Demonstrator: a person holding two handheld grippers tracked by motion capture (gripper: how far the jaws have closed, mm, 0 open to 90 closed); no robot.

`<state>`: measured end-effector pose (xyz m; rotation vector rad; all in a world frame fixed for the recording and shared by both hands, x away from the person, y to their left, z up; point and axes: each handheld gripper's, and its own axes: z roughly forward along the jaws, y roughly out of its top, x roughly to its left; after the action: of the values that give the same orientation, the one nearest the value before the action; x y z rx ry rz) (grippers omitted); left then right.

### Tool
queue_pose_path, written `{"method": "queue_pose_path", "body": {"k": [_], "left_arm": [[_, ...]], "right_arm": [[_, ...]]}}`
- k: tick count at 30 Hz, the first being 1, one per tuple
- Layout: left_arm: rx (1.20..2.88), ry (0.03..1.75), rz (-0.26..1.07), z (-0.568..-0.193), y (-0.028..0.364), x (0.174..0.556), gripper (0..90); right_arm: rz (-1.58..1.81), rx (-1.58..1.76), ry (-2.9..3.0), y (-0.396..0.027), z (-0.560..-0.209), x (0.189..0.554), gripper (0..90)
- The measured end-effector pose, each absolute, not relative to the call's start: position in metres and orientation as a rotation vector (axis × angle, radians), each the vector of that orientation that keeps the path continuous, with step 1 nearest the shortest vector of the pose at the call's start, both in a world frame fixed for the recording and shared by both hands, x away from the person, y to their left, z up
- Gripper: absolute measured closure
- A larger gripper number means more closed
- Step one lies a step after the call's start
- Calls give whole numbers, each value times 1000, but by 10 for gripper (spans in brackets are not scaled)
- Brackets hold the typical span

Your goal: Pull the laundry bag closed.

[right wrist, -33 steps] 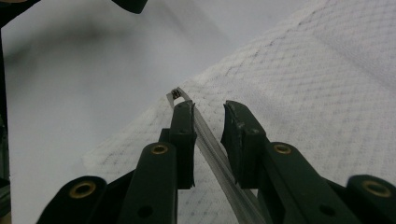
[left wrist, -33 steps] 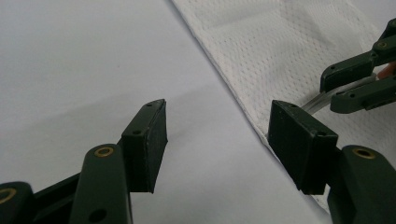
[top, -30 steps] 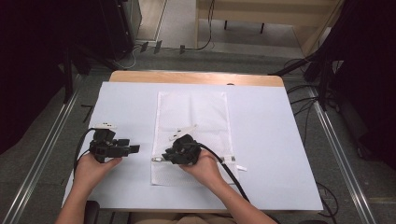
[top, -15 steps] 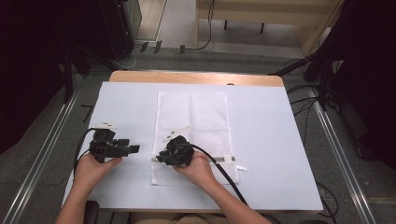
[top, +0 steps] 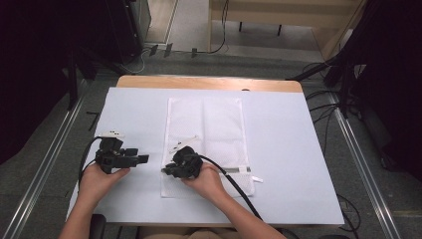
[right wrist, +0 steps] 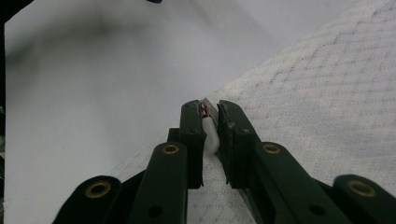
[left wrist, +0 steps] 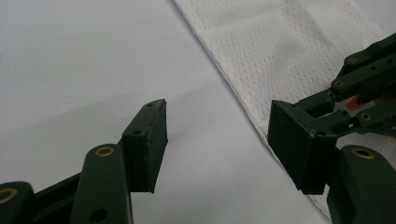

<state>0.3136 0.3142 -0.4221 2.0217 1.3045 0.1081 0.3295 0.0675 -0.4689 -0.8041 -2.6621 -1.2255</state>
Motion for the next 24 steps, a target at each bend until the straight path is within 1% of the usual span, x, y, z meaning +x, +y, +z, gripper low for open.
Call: {"method": "queue_pose_path", "body": {"k": [8,15,19,24], "left_arm": [[2024,1303,109,-422,314,314,385],[2023,1304,108,-422,314,313,384],[2024,1300,108,-421,314,313,391],[2026,1292,100,-421,314,311,407]], "right_arm": [[-1220,-771,-2705,73,-470,324,859],[-1241,-790,-2684,75,-472,326,836],[-1244,-770,-2723,76,-472,323,867],[-1234,-749,-2733,76,-469,323,874]]}}
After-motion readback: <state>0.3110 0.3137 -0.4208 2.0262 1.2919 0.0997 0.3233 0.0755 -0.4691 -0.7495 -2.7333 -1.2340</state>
